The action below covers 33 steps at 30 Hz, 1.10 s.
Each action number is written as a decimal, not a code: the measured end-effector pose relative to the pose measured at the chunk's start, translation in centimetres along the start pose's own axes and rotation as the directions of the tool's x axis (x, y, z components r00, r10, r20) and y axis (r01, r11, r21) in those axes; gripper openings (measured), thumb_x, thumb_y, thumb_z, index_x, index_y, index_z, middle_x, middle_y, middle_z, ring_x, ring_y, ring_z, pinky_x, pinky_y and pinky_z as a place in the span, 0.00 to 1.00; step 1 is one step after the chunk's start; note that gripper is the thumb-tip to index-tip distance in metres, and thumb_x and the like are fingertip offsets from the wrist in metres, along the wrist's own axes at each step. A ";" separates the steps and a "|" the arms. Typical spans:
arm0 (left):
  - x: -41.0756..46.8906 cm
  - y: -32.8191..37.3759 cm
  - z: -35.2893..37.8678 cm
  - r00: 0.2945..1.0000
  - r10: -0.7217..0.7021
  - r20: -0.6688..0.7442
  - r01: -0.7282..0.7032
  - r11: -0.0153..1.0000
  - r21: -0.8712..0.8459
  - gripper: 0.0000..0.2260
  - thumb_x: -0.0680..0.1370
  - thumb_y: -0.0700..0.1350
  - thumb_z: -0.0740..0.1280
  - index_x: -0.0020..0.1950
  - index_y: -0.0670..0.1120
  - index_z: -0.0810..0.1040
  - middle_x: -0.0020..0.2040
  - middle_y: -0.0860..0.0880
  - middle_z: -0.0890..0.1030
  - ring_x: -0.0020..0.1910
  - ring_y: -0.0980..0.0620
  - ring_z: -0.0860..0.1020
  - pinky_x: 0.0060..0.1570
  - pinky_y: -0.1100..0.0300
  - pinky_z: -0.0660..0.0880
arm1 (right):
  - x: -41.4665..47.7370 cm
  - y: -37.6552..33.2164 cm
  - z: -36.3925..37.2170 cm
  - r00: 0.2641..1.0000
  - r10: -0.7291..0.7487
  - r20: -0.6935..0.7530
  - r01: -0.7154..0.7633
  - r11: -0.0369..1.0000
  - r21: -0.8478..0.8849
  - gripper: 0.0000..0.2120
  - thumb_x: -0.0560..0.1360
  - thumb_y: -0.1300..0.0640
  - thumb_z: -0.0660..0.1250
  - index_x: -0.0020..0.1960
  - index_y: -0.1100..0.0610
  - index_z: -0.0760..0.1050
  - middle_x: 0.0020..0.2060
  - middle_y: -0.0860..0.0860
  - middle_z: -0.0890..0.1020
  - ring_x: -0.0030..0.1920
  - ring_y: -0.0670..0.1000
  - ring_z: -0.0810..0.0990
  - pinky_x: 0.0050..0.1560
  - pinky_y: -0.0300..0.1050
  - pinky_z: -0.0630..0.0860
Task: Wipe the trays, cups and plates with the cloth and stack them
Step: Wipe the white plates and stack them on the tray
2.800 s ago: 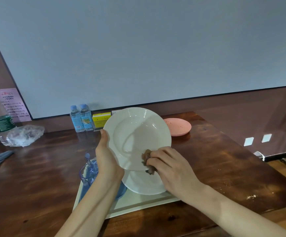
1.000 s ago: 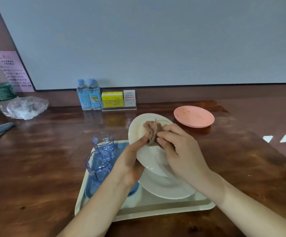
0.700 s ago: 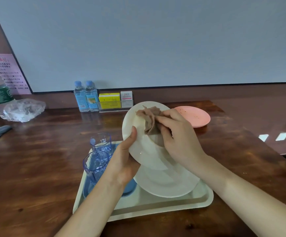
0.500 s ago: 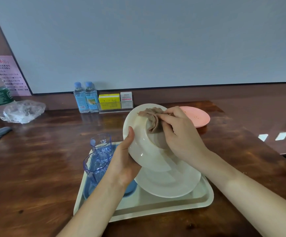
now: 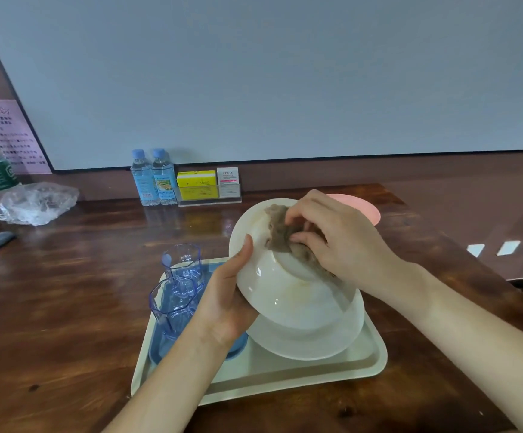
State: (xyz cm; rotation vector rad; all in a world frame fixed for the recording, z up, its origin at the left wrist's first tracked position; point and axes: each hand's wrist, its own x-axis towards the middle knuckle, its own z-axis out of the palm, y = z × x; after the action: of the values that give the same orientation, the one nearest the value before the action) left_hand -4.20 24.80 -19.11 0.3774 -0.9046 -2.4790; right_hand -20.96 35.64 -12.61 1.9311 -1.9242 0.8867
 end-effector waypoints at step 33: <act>0.5 -0.4 -1.0 0.997 0.030 -0.075 -0.039 0.992 -0.119 0.23 0.87 0.54 0.61 0.70 0.38 0.82 0.68 0.37 0.83 0.65 0.38 0.83 0.71 0.40 0.73 | -4.3 2.1 4.1 0.986 -0.158 0.046 0.163 0.976 -0.146 0.18 0.80 0.60 0.66 0.68 0.53 0.82 0.68 0.48 0.82 0.67 0.51 0.81 0.65 0.52 0.80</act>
State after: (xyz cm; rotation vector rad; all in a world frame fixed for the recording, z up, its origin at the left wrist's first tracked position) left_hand -4.35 24.26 -20.16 0.4050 -0.7217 -2.4566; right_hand -21.79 36.51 -18.75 1.9902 -1.7672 0.6495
